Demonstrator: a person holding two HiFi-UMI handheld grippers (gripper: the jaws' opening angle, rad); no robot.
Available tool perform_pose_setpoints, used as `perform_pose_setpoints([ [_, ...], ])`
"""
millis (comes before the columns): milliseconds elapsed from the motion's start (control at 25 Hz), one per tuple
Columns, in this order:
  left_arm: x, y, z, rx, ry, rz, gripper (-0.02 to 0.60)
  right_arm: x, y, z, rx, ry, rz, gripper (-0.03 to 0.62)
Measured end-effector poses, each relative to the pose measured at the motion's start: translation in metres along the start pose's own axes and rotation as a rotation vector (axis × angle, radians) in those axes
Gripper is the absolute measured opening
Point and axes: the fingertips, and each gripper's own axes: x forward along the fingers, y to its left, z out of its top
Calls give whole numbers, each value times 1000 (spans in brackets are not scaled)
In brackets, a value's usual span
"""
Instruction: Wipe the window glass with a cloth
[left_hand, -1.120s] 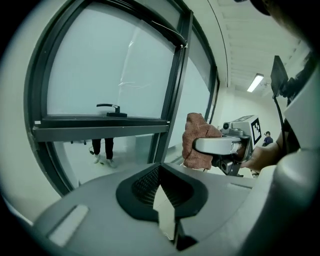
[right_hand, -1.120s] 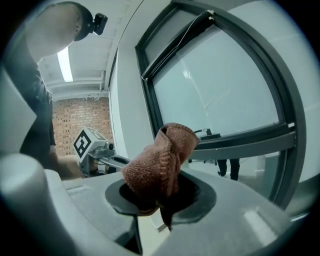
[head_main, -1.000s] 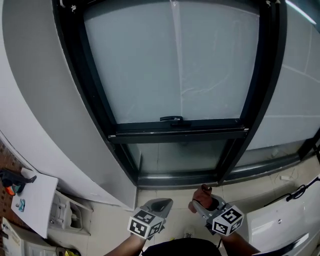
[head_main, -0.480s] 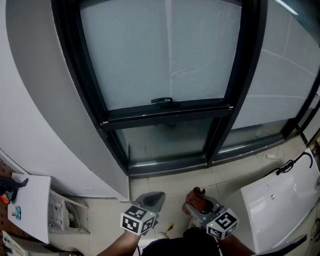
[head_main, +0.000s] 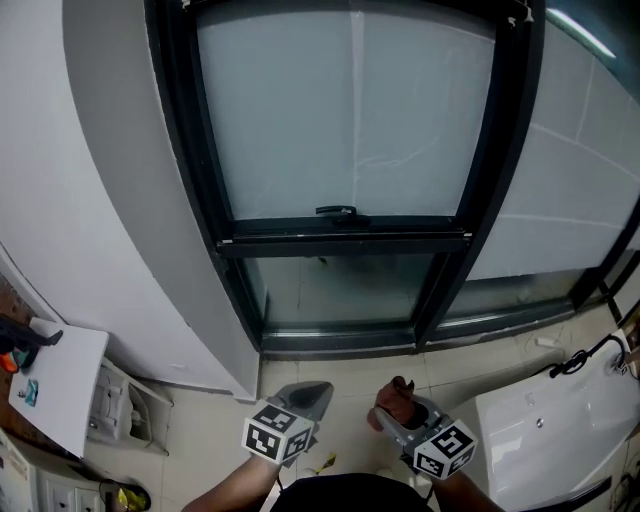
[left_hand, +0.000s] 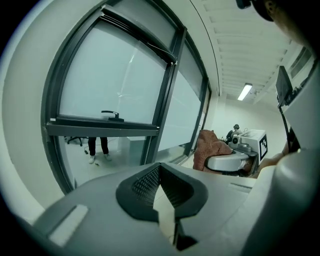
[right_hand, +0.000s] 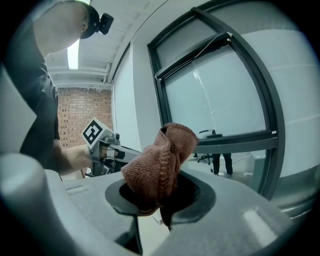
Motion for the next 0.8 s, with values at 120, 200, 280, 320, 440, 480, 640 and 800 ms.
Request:
perform_pose_setpoints([
  [120,4,-12,2,2,-6,14,17,-9,-6,1,-8,-2,10,106],
  [200,6,-20,2,5,-6,22,17,-13,-10,1,-14,0,19,106],
  [280,5,-24,2,9,-7,33,17,-16,-11,2,-25,-1,32,106],
  [320,5,-25,2,12,-9,41,17,-16,-12,2,-30,-3,38,106],
  [440,3,-27,3,20,-15,59,17,-16,-14,1,-30,-7,50,106],
  [480,2,-27,3,20,-15,64,17,-17,-14,-1,-27,-6,55,106],
  [640,1,-29,1,15,-12,79,17,-18,-12,-5,-21,0,69,106],
  [800,2,-31,2,16,-9,76,17,-18,-14,-2,-15,-16,57,106],
])
